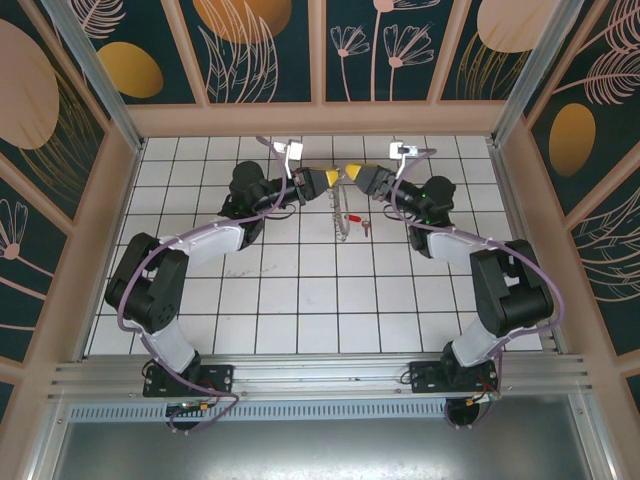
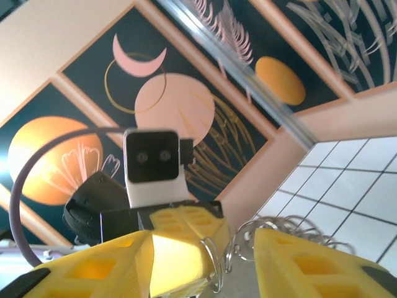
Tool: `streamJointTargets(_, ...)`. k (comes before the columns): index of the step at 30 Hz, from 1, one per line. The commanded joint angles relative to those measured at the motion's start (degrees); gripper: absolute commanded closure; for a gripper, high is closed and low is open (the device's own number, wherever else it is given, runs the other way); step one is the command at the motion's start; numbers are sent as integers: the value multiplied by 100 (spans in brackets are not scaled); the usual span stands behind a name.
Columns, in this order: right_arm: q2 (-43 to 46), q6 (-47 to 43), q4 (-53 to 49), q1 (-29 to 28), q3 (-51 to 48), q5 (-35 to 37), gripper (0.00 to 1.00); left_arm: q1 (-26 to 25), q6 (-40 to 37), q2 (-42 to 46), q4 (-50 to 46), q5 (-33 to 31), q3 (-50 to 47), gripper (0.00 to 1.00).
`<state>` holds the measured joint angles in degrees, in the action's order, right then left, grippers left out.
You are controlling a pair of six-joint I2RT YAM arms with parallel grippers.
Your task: Put the keys on the keyring
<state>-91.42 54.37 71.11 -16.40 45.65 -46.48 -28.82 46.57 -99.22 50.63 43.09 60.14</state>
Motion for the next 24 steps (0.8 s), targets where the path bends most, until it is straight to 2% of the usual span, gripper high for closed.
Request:
streamJointTargets(1,428,-85,-42,330,-138,30,50,-10,-699,68,-463,77,366,100)
streamJointTargets(7,487,-546,-694,499,27,-385,50,-9,-2052,332,-2022,34,896,100)
streamJointTargets(12,355,-883,-870,504,256,-1024,52,-10,-2810,369,-2916,136,1284,100)
streamJointTargets(16,345,-1109,-923,504,318,-1283,55,-8,-2976,339,-3125,335,1443,100)
streamJointTargets(24,221,-1121,-728,477,286,-1459,59,-10,-2726,292,-2779,725,1446,100)
